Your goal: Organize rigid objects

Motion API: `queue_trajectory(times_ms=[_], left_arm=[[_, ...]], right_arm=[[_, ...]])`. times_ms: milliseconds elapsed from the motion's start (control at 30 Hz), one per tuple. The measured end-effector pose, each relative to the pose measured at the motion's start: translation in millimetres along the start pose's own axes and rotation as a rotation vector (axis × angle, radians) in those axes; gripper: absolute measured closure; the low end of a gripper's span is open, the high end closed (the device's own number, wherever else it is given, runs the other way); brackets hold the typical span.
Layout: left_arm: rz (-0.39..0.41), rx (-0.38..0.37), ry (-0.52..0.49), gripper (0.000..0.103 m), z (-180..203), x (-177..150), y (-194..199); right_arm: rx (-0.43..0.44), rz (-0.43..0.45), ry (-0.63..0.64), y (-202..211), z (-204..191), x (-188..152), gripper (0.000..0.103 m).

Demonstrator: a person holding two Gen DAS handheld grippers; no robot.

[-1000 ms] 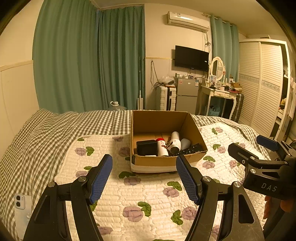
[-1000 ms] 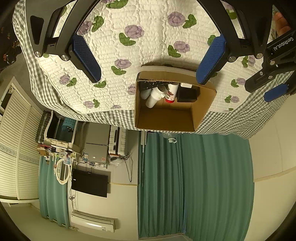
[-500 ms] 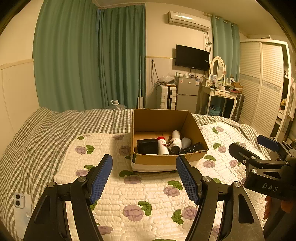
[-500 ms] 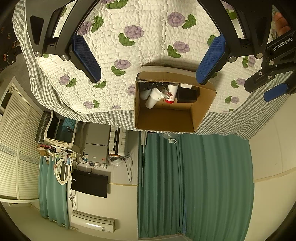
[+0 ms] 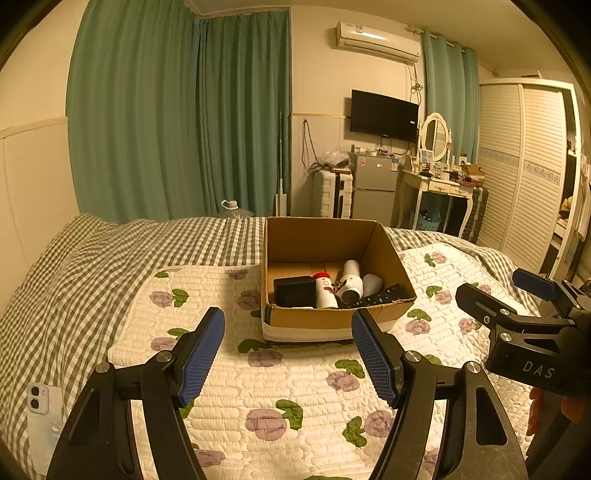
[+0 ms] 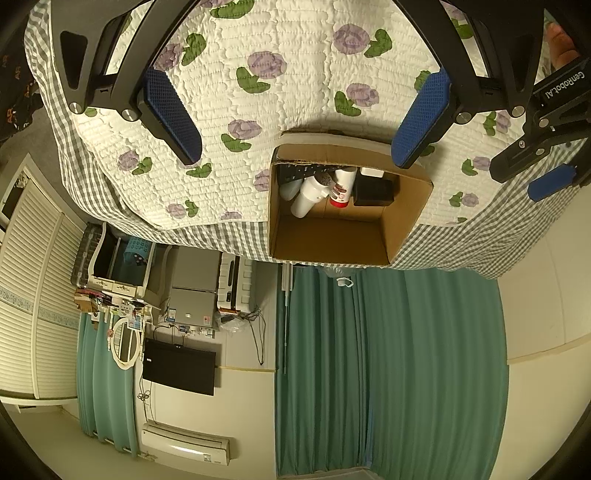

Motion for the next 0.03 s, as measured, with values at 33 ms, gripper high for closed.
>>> queue_trajectory(times_ms=[33], left_arm=[[0.000, -0.003, -0.002, 0.029, 0.5, -0.4, 0.1]], right_arm=[[0.000, 0.000, 0.000, 0.2, 0.1, -0.3, 0.000]])
Point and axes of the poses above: each gripper's, at about its wrist camera, not at the fingertips, and y roughly against the way its jaws point, z to its right, x to its top, the point moved 7 cm from there along -y, roughly the way its jaws point, and after that the axes turned 4 degrees about -y, right-handed, at the moved point
